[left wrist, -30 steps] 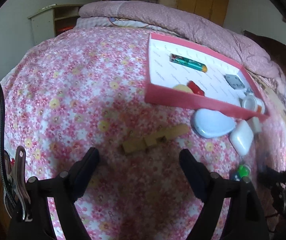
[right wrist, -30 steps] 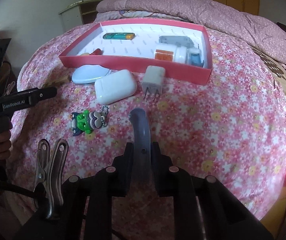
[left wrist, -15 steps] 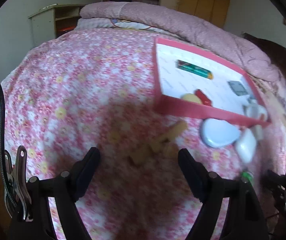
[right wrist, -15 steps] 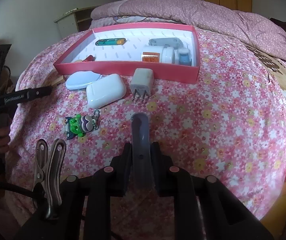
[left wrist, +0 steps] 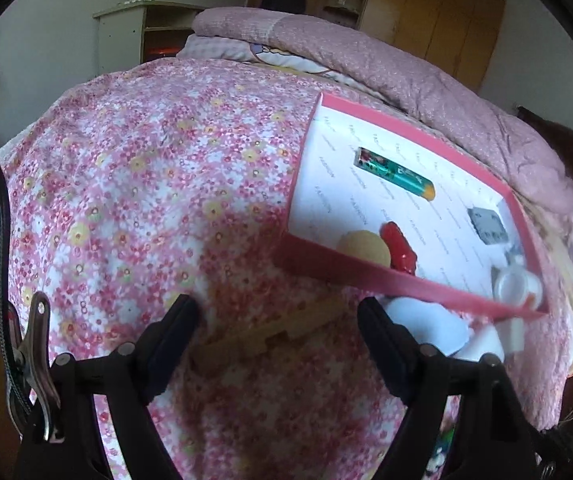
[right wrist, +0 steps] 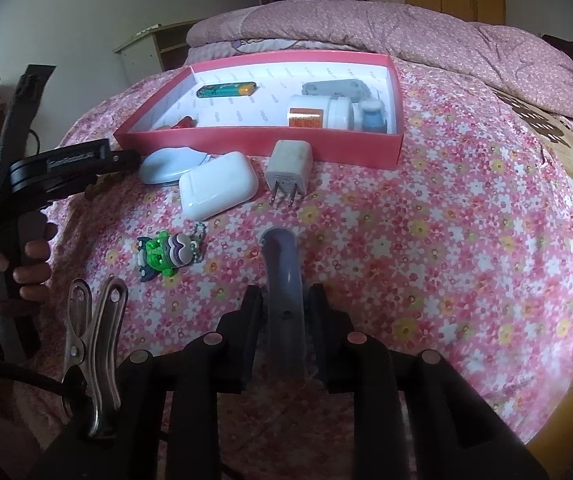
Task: Organize rigid objects
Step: 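Grasp the tan wooden block with left tool while right tool grasps the grey curved hook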
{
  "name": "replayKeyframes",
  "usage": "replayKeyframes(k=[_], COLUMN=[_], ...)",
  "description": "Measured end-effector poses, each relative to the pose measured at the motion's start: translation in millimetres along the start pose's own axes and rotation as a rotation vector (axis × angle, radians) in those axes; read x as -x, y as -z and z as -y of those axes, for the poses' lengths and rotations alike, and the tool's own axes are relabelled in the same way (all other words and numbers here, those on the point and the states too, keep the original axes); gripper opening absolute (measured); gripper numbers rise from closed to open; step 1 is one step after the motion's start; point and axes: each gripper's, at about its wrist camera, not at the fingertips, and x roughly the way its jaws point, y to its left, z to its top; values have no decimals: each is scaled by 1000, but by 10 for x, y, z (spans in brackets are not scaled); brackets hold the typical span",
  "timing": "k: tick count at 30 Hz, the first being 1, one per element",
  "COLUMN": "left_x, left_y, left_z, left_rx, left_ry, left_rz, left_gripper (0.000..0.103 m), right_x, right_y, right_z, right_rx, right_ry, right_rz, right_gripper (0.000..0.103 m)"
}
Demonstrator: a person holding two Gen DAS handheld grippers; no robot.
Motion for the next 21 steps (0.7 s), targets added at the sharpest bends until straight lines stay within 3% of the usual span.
replayKeyframes(k=[5, 7, 11, 15, 21], left_x=[-43, -43, -1, 44, 101], left_y=[21, 62, 106, 120, 163], left_z=[101, 145, 153, 86, -29], left_rx=[-71, -137, -163, -176, -161], left_ry=[-59, -75, -56, -30, 37], left_rz=[8, 23, 34, 28, -4], left_gripper=[83, 74, 58, 27, 18], right_x=[5, 5, 3, 3, -3], right_y=[9, 11, 9, 7, -3], right_z=[15, 22, 22, 15, -30], right_rx=[-7, -12, -12, -10, 9], right_ry=[-10, -15, -15, -11, 14], right_rz=[5, 7, 9, 9, 6], right_gripper=[27, 27, 27, 27, 27])
